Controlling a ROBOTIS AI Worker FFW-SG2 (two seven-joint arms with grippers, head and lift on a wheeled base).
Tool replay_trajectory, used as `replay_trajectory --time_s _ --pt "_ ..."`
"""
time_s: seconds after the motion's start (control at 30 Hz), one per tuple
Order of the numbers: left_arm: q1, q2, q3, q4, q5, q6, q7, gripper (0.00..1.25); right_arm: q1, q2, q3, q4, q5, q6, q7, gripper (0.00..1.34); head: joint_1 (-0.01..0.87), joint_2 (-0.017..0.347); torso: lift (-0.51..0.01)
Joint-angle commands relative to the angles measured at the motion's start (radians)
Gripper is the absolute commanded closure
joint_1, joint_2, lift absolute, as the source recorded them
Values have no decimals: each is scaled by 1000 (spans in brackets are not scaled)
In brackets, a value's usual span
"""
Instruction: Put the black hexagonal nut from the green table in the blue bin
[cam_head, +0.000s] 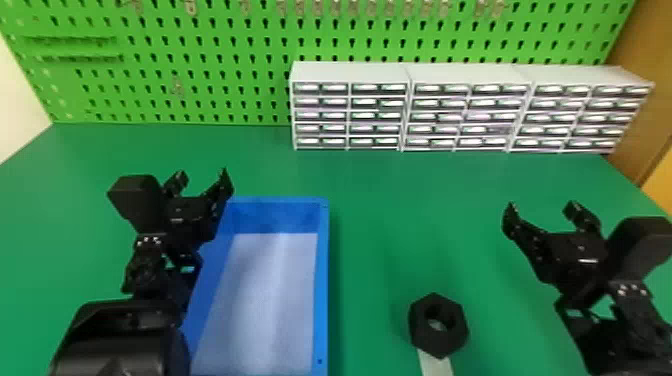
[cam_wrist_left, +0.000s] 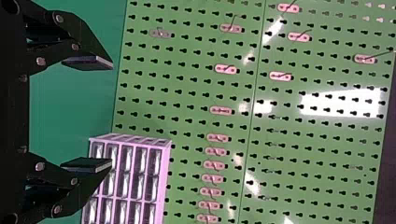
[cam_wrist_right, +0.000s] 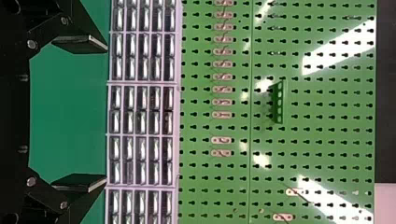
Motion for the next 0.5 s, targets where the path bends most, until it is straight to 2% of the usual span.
replay_trajectory --time_s 0.0,0.47 --pt "2 -3 0 -1 0 0 0 509 2 0 1 0 0 0 0 300 686 51 -97" --pt "2 -3 3 -1 2 0 0 509 2 0 1 0 0 0 0 300 686 51 -97"
